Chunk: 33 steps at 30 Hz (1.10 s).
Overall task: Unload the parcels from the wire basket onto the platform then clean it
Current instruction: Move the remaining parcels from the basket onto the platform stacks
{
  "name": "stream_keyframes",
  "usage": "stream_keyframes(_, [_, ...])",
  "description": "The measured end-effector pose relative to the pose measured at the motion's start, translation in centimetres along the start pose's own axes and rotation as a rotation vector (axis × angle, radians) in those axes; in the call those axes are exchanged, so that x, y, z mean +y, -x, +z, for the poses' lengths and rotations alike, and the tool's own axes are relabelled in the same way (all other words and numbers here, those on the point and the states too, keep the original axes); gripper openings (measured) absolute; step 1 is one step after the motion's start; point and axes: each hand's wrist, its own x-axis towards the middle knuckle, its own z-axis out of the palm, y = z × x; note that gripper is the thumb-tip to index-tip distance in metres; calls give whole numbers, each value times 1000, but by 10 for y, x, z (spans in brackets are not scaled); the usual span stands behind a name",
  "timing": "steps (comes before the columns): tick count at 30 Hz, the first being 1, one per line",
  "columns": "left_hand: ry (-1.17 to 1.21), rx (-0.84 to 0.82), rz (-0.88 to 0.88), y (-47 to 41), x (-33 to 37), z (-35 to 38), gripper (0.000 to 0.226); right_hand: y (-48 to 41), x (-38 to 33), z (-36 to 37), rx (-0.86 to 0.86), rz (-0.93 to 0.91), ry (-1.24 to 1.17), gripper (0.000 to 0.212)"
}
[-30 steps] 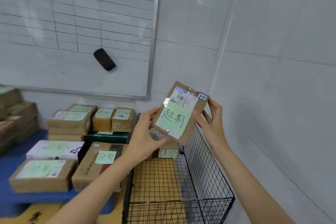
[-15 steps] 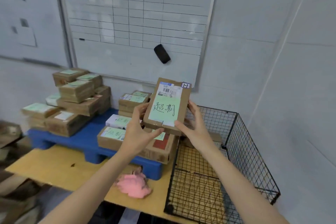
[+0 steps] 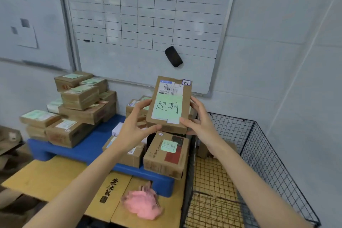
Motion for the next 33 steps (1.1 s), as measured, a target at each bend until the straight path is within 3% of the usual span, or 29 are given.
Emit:
stream_keyframes(4, [46, -97, -17, -34, -31, -12, 83, -29, 14, 5, -24, 25, 49, 74])
stream_keyframes(19, [218, -299, -101, -98, -139, -5, 68, -78, 72, 21, 73, 331, 181, 82])
stream_keyframes(25, [191, -352, -195, -79, -179, 18, 65, -80, 83, 10, 124, 376, 399, 65])
stream_keyframes(33, [84, -448, -276, -61, -226, 54, 64, -74, 100, -6, 119, 279, 791, 63])
